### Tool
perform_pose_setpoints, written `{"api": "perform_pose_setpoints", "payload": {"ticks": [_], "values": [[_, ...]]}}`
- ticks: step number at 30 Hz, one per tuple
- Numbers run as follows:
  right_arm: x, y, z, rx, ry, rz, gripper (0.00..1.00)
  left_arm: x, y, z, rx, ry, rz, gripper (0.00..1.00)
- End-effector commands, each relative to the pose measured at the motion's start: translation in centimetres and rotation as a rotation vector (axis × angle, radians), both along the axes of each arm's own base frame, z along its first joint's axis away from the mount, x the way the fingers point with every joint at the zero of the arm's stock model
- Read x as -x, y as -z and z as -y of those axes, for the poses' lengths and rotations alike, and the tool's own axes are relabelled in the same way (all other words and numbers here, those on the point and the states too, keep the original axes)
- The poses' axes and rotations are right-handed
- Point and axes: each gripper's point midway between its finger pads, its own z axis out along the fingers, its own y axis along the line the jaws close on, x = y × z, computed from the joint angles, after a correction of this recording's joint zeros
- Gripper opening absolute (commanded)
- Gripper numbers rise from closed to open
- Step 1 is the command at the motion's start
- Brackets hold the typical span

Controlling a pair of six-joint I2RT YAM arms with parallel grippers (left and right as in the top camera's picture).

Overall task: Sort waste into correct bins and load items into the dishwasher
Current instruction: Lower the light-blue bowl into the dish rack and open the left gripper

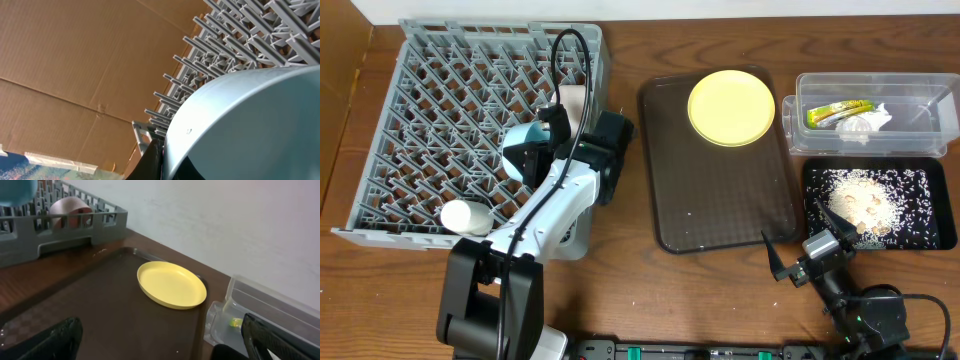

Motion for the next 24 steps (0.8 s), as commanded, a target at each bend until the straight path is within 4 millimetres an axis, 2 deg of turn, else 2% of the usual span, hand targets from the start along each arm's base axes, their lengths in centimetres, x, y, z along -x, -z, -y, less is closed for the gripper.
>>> {"api": "perform_pose_setpoints", "payload": {"ticks": [1, 8, 10, 17, 21, 24], "values": [[-0.1, 0.0, 0.3, 0.004, 0.015, 0.002, 0.99, 0.0, 1.0, -0.1, 0.021, -0.004, -0.012, 0.08], [-0.1, 0.0, 0.3, 0.004, 0.015, 0.002, 0.99, 0.8, 3.1, -0.1, 0.057, -0.004, -0.061, 0.08], [-0.1, 0.0, 0.3, 0.004, 0.015, 0.002, 0.99, 0.8, 3.1, -0.1, 0.051, -0.004, -0.062, 0.08], [-0.1, 0.0, 0.3, 0.004, 0.015, 0.002, 0.99, 0.8, 0.4, -0.7, -0.095, -0.019, -0.014, 0.08], [-0.1, 0.0, 0.3, 0.004, 0.015, 0.002, 0.99, 0.7, 0.8, -0.6, -0.069, -0.017, -0.008, 0.07], [-0.1, 0.0, 0.3, 0.004, 0.015, 0.002, 0.99, 0.6, 2.2, -0.3, 0.003, -0.009, -0.032, 0.08]]}}
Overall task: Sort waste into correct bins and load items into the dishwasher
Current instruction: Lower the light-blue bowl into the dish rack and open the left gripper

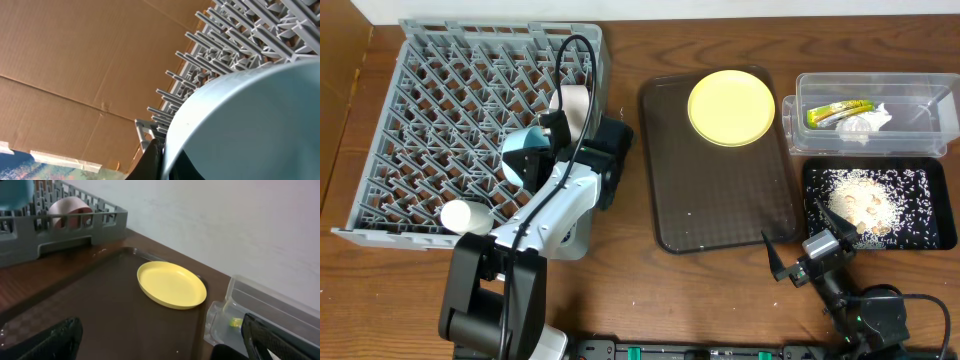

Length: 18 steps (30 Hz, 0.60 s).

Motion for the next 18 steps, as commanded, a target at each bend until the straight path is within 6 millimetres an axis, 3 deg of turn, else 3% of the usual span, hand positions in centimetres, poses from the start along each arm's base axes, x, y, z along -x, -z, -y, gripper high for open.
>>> {"api": "perform_pose_setpoints", "payload": {"ticks": [1, 9, 18], "values": [[-0.1, 0.0, 0.3, 0.004, 0.015, 0.002, 0.99, 0.1, 1.6, 0.1, 0.051, 0.000, -0.024, 0.08], [-0.1, 0.0, 0.3, 0.004, 0.015, 0.002, 0.99, 0.3, 2.1, 0.8, 0.056, 0.023, -0.065, 0.11], [-0.1, 0.0, 0.3, 0.004, 0.015, 0.002, 0.99, 0.8, 1.9, 2.5, 0.268, 0.076, -0.014, 0.14]]}}
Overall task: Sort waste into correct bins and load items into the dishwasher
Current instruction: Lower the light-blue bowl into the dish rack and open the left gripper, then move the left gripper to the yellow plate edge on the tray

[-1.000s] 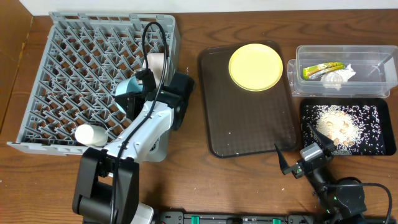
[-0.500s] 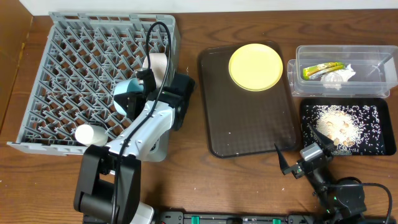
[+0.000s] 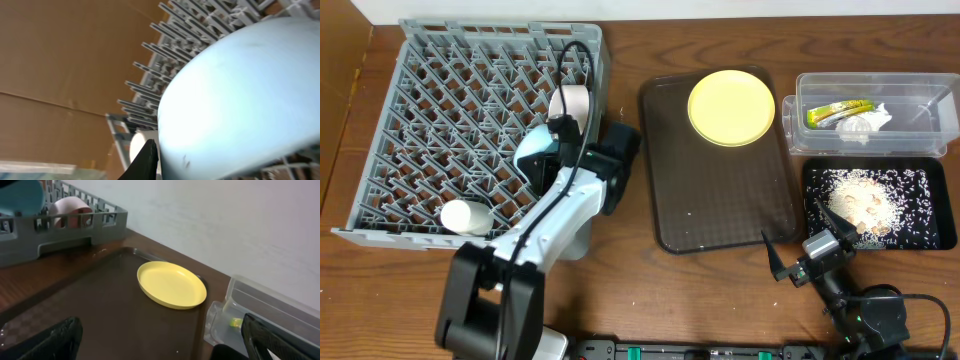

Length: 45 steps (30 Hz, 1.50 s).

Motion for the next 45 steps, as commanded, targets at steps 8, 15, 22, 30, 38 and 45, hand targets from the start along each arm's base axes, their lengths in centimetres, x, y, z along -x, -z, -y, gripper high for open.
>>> {"api": "perform_pose_setpoints", "payload": {"ticks": [8, 15, 22, 30, 38, 45], "values": [[-0.1, 0.0, 0.3, 0.004, 0.015, 0.003, 0.99, 1.7, 3.2, 4.3, 0.495, 0.078, -0.073, 0.40], [-0.1, 0.0, 0.3, 0.004, 0.015, 0.003, 0.99, 3.4, 4.6, 8.1, 0.814, 0.049, -0.083, 0.40], [-0.1, 0.0, 0.3, 0.004, 0.015, 0.003, 0.99, 4.5, 4.7, 11.9, 1.067, 0.059, -0.114, 0.40], [-0.1, 0.0, 0.3, 0.004, 0.015, 0.003, 0.99, 3.3, 3.8, 18.3, 1.271, 0.308, -0.180, 0.40], [-0.1, 0.0, 0.3, 0.004, 0.015, 0.003, 0.99, 4.9, 8.2, 21.9, 1.286, 0.315, -0.378, 0.12], [-0.1, 0.0, 0.3, 0.004, 0.015, 0.003, 0.99, 5.9, 13.7, 23.8, 1.271, 0.234, -0.511, 0.08]]}}
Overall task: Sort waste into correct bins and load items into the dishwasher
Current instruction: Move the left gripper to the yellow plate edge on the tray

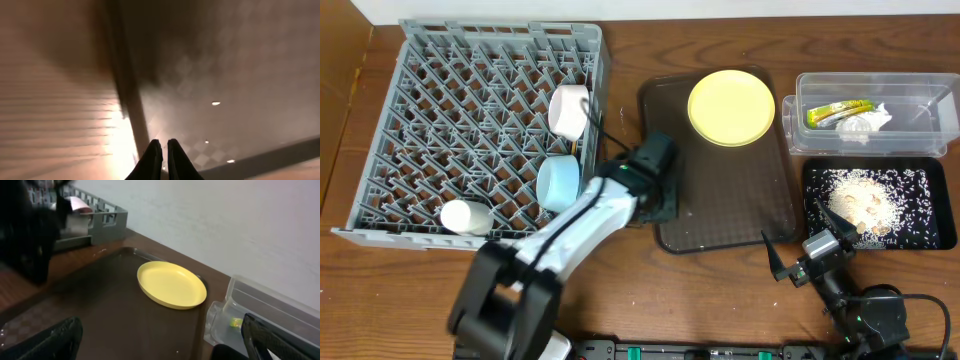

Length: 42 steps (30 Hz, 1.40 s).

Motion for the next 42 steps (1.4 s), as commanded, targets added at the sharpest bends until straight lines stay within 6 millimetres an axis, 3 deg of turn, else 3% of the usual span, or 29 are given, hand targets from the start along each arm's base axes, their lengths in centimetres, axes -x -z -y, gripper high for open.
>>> {"api": "perform_pose_setpoints", "payload": {"ticks": [1, 5, 8, 19, 24, 26, 29, 34, 38, 42], "values": [[-0.1, 0.0, 0.3, 0.004, 0.015, 0.002, 0.99, 0.8, 2.3, -0.2, -0.017, -0.041, -0.086, 0.08], [-0.1, 0.0, 0.3, 0.004, 0.015, 0.002, 0.99, 1.0, 4.1, -1.3, -0.057, -0.069, -0.140, 0.08], [-0.1, 0.0, 0.3, 0.004, 0.015, 0.002, 0.99, 0.9, 4.8, -3.3, -0.132, -0.100, -0.146, 0.08], [-0.1, 0.0, 0.3, 0.004, 0.015, 0.002, 0.99, 1.0, 4.8, -6.1, -0.194, -0.160, -0.180, 0.08], [-0.1, 0.0, 0.3, 0.004, 0.015, 0.002, 0.99, 0.0, 4.5, -7.7, -0.217, -0.202, -0.163, 0.13], [-0.1, 0.0, 0.3, 0.004, 0.015, 0.002, 0.99, -0.5, 4.0, -7.0, -0.155, -0.188, -0.174, 0.17], [-0.1, 0.0, 0.3, 0.004, 0.015, 0.002, 0.99, -1.5, 2.1, -4.2, -0.001, -0.130, -0.176, 0.35], [-0.1, 0.0, 0.3, 0.004, 0.015, 0.002, 0.99, -6.3, -2.4, -0.8, 0.161, -0.090, -0.001, 0.56], [-0.1, 0.0, 0.3, 0.004, 0.015, 0.002, 0.99, -10.8, -4.2, 1.0, 0.249, -0.089, 0.187, 0.62], [-0.1, 0.0, 0.3, 0.004, 0.015, 0.002, 0.99, -13.5, -3.7, 2.0, 0.322, -0.196, 0.230, 0.62]]}}
